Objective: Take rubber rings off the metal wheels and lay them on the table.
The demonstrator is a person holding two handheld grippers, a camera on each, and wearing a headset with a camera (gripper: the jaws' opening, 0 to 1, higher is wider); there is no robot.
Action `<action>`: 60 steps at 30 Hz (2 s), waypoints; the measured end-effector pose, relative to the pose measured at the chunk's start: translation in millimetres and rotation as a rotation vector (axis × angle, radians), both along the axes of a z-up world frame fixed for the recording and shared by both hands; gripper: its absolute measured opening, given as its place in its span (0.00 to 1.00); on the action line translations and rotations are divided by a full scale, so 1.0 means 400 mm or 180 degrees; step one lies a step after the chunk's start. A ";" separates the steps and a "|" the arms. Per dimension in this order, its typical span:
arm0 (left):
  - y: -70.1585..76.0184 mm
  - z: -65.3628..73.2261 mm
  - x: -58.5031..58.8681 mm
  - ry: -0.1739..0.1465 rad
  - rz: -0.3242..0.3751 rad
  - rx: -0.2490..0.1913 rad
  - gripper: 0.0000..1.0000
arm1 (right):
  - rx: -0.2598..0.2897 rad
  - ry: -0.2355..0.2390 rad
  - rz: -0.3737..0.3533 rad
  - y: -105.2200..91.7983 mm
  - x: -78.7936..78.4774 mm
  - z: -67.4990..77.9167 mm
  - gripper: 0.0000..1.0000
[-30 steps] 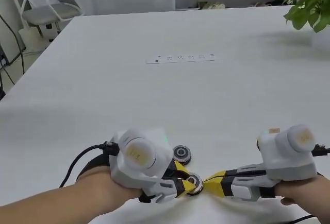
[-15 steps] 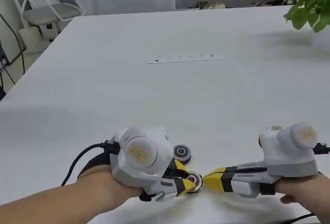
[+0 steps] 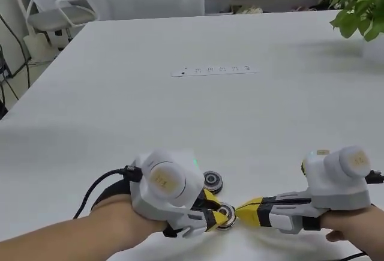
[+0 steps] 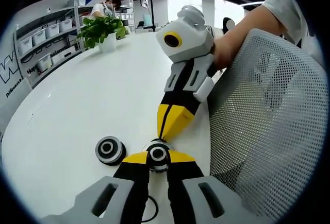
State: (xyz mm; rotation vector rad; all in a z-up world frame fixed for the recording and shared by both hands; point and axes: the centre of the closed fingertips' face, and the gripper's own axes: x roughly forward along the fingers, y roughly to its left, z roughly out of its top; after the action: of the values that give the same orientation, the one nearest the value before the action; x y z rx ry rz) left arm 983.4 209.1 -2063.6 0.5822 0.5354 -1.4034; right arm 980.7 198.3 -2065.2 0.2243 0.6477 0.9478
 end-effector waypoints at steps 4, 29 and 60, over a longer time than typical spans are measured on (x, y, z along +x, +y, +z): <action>0.000 0.000 0.000 -0.0002 0.0001 0.0006 0.07 | -0.0028 -0.0050 0.0023 0.002 -0.001 0.003 0.00; 0.000 0.000 0.001 -0.0014 0.0005 0.0032 0.07 | -0.0020 -0.0166 0.0119 0.021 -0.004 0.013 0.00; -0.002 0.002 -0.002 -0.0017 0.0009 0.0027 0.07 | -0.0016 -0.0310 0.0263 0.036 -0.010 0.016 0.00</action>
State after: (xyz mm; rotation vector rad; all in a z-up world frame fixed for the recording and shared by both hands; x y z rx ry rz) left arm 982.6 208.3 -2062.8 0.5917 0.5380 -1.3972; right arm 976.9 212.9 -2058.8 0.1467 0.5732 1.0301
